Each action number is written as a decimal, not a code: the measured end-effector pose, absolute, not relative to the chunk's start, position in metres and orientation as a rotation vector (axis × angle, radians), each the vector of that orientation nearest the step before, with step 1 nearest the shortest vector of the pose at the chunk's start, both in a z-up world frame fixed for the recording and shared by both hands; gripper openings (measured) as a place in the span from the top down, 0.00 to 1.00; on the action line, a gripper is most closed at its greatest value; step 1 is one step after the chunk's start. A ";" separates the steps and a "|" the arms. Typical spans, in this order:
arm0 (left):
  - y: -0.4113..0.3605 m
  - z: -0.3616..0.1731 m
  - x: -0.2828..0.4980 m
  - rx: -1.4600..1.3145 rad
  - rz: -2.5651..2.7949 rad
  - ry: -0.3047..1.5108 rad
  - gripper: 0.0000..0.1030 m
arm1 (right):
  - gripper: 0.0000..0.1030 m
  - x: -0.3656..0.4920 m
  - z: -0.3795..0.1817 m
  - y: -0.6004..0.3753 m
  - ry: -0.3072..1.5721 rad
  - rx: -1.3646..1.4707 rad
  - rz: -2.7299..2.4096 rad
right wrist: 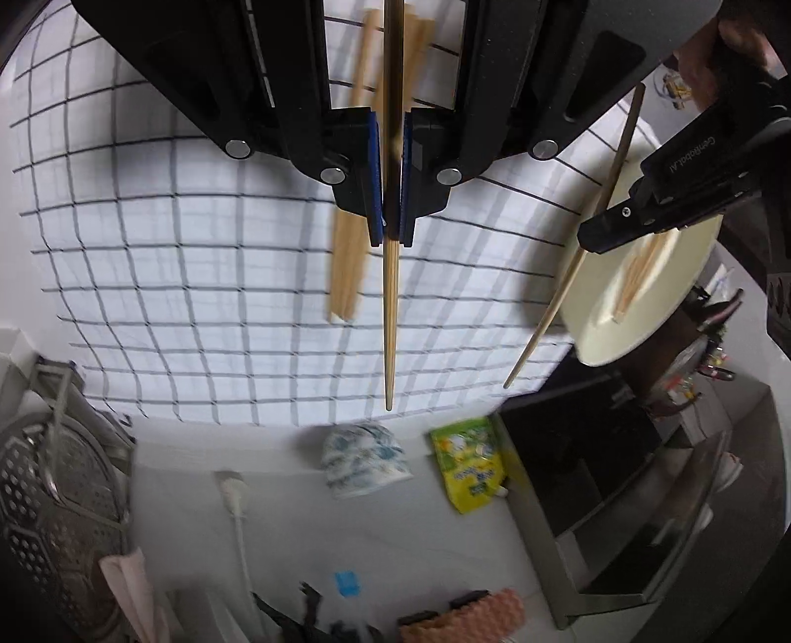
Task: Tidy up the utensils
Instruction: 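Lift the held chopsticks with both tools and carry them over the basin, then lower the chopsticks into the basin and open both tools, then move both open tools back over the chopstick pile, then lower both open tools onto the pile and separate single chopsticks, then close the right tool on one chopstick while the left tool grasps another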
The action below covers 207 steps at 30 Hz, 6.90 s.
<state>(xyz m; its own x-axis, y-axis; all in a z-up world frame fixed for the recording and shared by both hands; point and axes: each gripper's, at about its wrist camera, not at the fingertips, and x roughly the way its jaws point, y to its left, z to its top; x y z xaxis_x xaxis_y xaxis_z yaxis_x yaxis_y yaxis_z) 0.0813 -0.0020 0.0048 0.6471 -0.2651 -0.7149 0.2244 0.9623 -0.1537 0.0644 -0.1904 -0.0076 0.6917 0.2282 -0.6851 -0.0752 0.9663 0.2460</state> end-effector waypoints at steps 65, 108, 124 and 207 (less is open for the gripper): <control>0.198 0.008 0.076 -0.121 0.100 0.809 0.27 | 0.70 0.122 0.005 0.014 0.869 0.126 0.478; -0.001 -0.013 0.044 -0.048 -0.241 0.834 0.12 | 0.52 0.040 -0.030 -0.198 0.859 0.161 0.109; -0.024 -0.042 0.055 -0.035 -0.256 0.909 0.12 | 0.52 0.062 -0.070 -0.199 0.940 0.007 -0.001; -0.097 -0.076 0.103 0.109 -0.269 0.966 0.93 | 0.94 0.071 -0.070 -0.255 0.921 0.120 -0.012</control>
